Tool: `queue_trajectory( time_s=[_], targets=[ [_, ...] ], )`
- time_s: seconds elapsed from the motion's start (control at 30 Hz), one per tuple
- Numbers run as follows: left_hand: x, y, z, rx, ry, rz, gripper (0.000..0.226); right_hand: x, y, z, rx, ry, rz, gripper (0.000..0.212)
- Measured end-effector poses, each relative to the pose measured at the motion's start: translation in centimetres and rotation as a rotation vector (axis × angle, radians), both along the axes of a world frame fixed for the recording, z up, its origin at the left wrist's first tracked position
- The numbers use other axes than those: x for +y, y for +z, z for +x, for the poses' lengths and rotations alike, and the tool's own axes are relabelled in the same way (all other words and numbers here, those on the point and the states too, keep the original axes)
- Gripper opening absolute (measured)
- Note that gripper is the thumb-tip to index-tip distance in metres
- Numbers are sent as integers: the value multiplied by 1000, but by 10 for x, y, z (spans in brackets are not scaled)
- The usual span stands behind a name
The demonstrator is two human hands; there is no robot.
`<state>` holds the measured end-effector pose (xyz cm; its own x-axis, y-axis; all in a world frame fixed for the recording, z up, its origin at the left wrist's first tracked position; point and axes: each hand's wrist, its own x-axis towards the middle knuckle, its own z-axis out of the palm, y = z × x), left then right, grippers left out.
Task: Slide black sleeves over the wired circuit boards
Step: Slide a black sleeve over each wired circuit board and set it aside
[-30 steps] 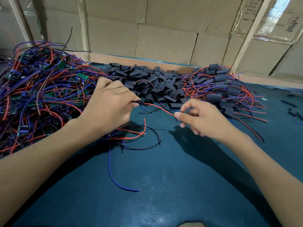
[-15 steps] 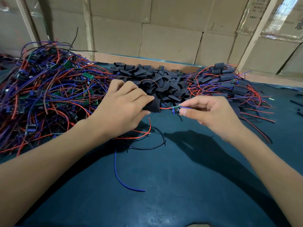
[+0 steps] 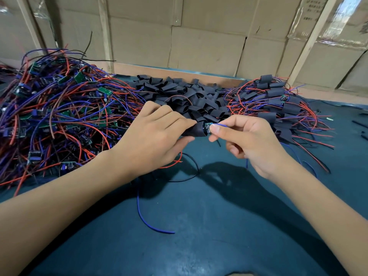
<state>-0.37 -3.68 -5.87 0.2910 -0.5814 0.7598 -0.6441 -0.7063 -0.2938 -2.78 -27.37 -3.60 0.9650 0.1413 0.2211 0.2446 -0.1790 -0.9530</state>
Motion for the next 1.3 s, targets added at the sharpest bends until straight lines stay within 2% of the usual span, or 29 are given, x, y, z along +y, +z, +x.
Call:
queue_trajectory(
  time_s=[0.27, 0.4, 0.5, 0.73, 0.83, 0.9, 0.97, 1.03, 1.1, 1.2, 1.3],
  targets=[
    [-1, 5, -6, 27, -114, 24, 30, 5, -4, 0, 59, 5, 28, 19],
    [-4, 4, -8, 163, -144, -36, 32, 1, -1, -1, 57, 63, 46, 12],
    [-5, 4, -9, 212, -160, -72, 32, 0, 2, -4, 19, 135, 40, 23],
    [0, 8, -7, 180, -72, -20, 50, -13, 9, 0, -339, -126, -187, 16],
    [7, 9, 1, 209, 72, -33, 56, -47, 21, 6, -460, -281, -299, 12],
    [14, 7, 10, 239, 249, -14, 59, -76, 26, 12, -491, -422, -398, 13],
    [21, 1, 19, 361, 428, 12, 68, -106, 26, 20, -411, -576, -534, 16],
    [29, -4, 27, 493, 556, 45, 83, -131, 20, 27, -178, -625, -716, 17],
    [34, -4, 31, 523, 598, 102, 85, -147, 11, 33, 85, -591, -912, 23],
    [39, -3, 35, 559, 618, 186, 66, -142, 3, 36, 250, -596, -1043, 22],
    [39, -3, 40, 598, 662, 248, 40, -115, 8, 34, 190, -652, -1180, 28]
  ],
)
